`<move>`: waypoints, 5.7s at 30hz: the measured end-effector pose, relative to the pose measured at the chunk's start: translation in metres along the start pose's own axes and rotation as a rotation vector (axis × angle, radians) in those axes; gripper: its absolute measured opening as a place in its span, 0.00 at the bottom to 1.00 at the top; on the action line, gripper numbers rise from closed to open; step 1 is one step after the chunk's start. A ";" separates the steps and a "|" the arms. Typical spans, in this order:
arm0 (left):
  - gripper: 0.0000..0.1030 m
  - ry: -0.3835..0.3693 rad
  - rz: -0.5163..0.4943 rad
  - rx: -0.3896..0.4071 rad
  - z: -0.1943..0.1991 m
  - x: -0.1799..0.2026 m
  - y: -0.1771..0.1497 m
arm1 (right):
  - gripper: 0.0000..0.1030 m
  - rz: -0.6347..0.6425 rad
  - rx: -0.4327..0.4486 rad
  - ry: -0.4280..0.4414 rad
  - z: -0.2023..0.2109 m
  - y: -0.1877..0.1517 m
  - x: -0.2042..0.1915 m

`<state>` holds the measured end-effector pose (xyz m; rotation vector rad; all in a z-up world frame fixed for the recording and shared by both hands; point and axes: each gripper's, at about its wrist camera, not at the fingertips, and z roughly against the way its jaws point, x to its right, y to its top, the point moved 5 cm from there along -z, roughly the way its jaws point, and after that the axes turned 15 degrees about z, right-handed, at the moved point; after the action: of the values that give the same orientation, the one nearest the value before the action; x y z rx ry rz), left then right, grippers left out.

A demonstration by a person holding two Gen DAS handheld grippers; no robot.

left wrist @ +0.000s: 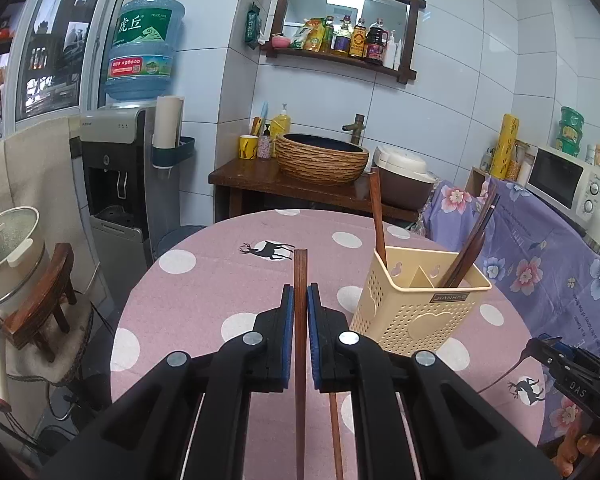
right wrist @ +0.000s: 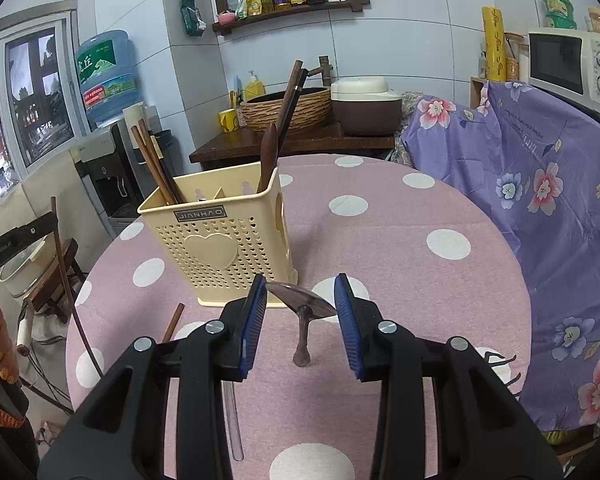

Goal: Organize utensils
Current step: 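Carry the chopstick and steel spoon over the holder and open both tools to drop them, then move the left tool to the last brown chopstick while the right tool moves to the clear plastic spoon, then close the left tool on the chopstick while the right tool grasps the clear plastic spoon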

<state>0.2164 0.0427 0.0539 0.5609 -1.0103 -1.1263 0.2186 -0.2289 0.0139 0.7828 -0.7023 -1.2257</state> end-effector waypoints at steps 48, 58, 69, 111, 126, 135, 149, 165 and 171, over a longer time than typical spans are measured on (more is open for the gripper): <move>0.08 -0.109 -0.034 -0.004 -0.042 0.096 0.040 | 0.35 0.096 0.008 0.044 -0.056 0.103 -0.032; 0.04 -0.097 -0.035 -0.063 -0.057 0.086 0.016 | 0.35 0.116 0.002 0.023 -0.070 0.084 -0.040; 0.64 -0.099 -0.068 0.014 -0.013 0.069 0.006 | 0.68 0.156 0.137 -0.042 -0.020 0.080 -0.040; 0.86 0.123 -0.055 -0.274 -0.043 -0.041 -0.113 | 0.36 0.261 -0.325 0.168 -0.147 -0.051 -0.115; 0.31 0.098 -0.180 -0.433 -0.108 0.011 -0.130 | 0.36 0.178 -0.178 0.126 -0.082 -0.026 -0.081; 0.15 0.149 -0.197 -0.428 -0.123 0.014 -0.131 | 0.36 0.150 -0.142 0.144 -0.062 -0.024 -0.073; 0.08 0.119 -0.120 -0.410 -0.120 0.012 -0.119 | 0.36 0.125 -0.130 0.147 -0.056 -0.023 -0.070; 0.08 -0.103 -0.039 -0.088 0.017 0.032 -0.012 | 0.36 0.077 -0.050 0.168 -0.020 -0.001 -0.053; 0.08 -0.115 -0.018 -0.083 0.018 0.031 -0.007 | 0.36 0.055 -0.034 0.180 -0.015 0.005 -0.048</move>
<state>0.2000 0.0139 0.0679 0.4436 -1.0539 -1.2220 0.2239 -0.1795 0.0074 0.8294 -0.5509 -1.0998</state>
